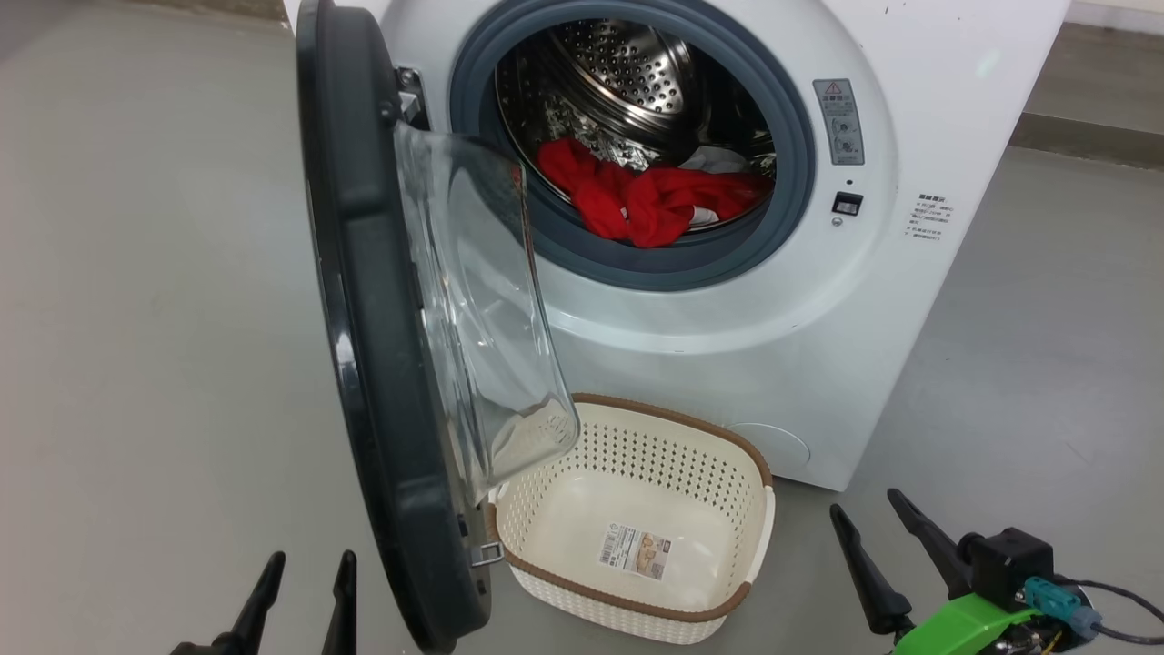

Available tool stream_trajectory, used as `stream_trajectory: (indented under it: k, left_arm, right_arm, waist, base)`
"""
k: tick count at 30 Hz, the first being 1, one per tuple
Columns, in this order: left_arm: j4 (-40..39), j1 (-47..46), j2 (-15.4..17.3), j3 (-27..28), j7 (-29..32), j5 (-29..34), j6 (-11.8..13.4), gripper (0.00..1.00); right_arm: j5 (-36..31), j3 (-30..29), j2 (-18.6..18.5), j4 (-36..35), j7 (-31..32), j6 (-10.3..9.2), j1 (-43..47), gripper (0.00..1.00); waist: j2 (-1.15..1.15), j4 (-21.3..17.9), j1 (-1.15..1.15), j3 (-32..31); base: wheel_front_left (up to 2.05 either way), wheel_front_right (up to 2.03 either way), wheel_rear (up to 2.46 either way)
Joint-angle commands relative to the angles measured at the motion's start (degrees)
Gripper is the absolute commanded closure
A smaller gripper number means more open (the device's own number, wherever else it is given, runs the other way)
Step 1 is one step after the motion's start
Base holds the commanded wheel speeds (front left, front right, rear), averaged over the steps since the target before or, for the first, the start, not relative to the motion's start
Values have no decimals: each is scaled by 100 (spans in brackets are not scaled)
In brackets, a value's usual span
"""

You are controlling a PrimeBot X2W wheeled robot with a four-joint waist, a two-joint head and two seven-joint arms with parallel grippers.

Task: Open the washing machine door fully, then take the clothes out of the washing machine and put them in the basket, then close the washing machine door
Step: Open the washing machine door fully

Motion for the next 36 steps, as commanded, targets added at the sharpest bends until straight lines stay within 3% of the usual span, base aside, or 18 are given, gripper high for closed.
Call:
stream_trajectory:
  k: [1, 17, 19, 29, 36]
  left_arm:
    - [-101, -117, 47, 161, -70, 16, -32, 0]
    - [-170, -195, 47, 278, -70, -23, -28, 0]
    - [-293, -237, 47, 384, -70, -131, -21, 100]
    - [-1689, -480, 47, 788, -70, -558, 130, 100]
    - [-3198, -491, 47, 169, -70, -605, 287, 100]
  right_arm:
    - [-143, -6, 9, -60, -53, 36, 39, 0]
    - [-695, -243, 242, 101, -53, 36, 177, 0]
    - [-717, -266, 254, 80, -53, 36, 172, 0]
    - [-792, -335, 289, -98, -53, 36, 152, 0]
    - [-820, -357, 290, -196, -53, 36, 140, 0]
  waist:
    - [0, 1, 0, -1]
    - [0, -32, 0, 15]
    - [0, -34, 0, 14]
    - [0, -33, 0, 3]
    - [0, -68, 0, -19]
  base:
    - [0, 0, 0]
    - [0, 0, 0]
    - [0, 0, 0]
    - [0, 0, 0]
    - [0, 0, 0]
